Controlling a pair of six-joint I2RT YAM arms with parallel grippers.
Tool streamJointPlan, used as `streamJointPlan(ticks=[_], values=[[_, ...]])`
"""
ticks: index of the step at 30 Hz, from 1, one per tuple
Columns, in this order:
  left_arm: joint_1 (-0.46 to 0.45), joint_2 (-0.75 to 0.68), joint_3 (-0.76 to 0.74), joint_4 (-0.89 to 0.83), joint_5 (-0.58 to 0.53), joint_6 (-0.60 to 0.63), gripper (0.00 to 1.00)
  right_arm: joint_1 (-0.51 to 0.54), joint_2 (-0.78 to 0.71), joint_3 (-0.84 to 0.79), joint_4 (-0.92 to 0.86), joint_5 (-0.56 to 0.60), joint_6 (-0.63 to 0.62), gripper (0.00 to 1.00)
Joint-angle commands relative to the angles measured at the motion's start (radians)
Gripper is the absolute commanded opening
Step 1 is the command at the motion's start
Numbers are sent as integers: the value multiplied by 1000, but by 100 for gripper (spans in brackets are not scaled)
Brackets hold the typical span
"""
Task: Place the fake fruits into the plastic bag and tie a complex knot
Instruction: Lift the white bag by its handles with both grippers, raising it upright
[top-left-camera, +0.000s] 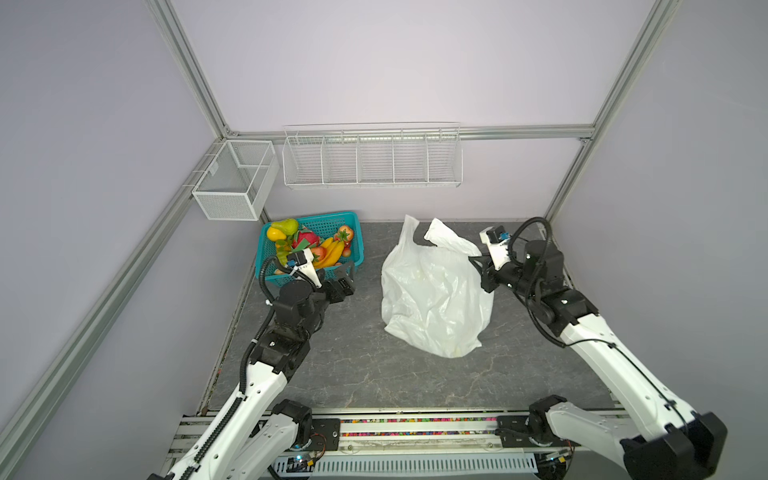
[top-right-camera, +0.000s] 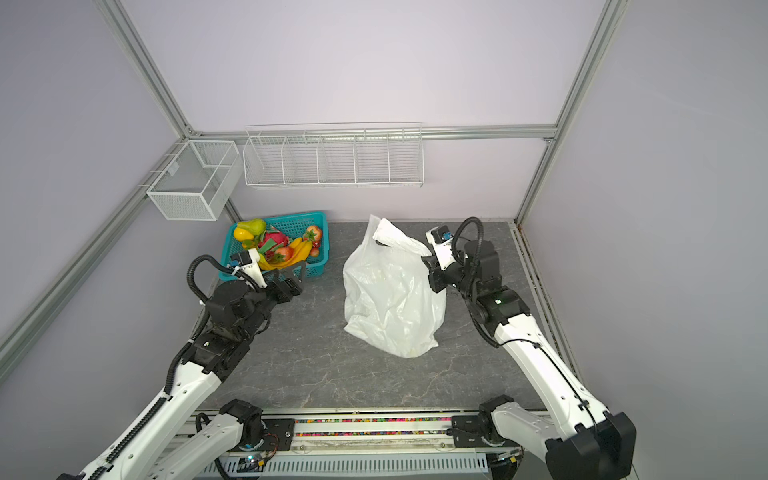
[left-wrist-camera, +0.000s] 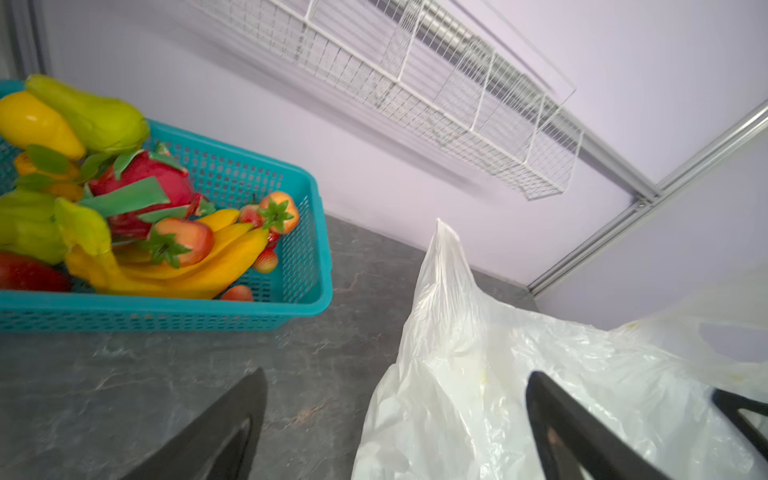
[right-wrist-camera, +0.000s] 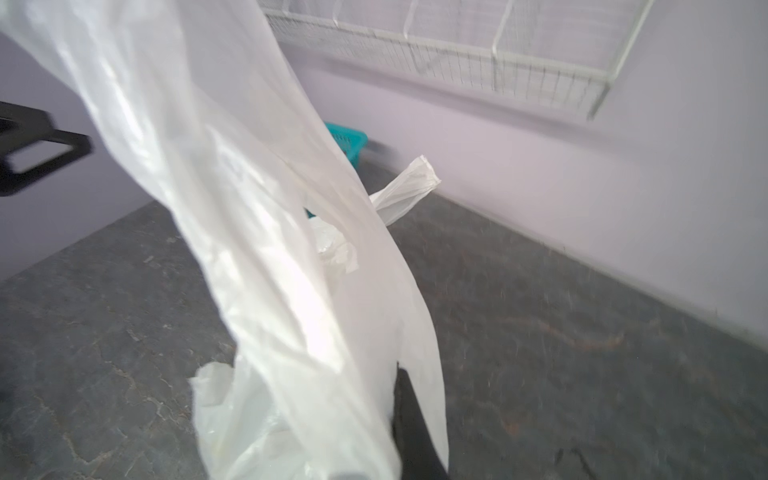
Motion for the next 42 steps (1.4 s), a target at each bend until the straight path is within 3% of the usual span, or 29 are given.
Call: streamJointPlan(ticks=[1, 6, 11, 17, 21, 25, 30, 42], values=[[-13, 55, 106, 50, 100, 47, 95, -29, 33, 107, -100, -281, -222, 8], [-84, 142, 241, 16, 258, 304, 93, -32, 187, 412, -423, -365, -410, 7], [-194, 132, 313, -68, 246, 638, 90, -44, 287, 570, -625, -344, -532, 6], [-209, 156, 408, -159, 302, 776, 87, -57, 344, 682, -784, -377, -637, 6], [-210, 239, 439, -236, 392, 924, 86, -66, 365, 710, -816, -430, -678, 6], [-210, 342, 443, -207, 428, 1060, 81, -83, 402, 756, -866, -473, -702, 6], [-209, 454, 493, -129, 514, 1049, 78, -89, 424, 773, -893, -506, -713, 6], [-217, 490, 441, 182, 710, 806, 69, -91, 472, 768, -856, -616, -687, 6]])
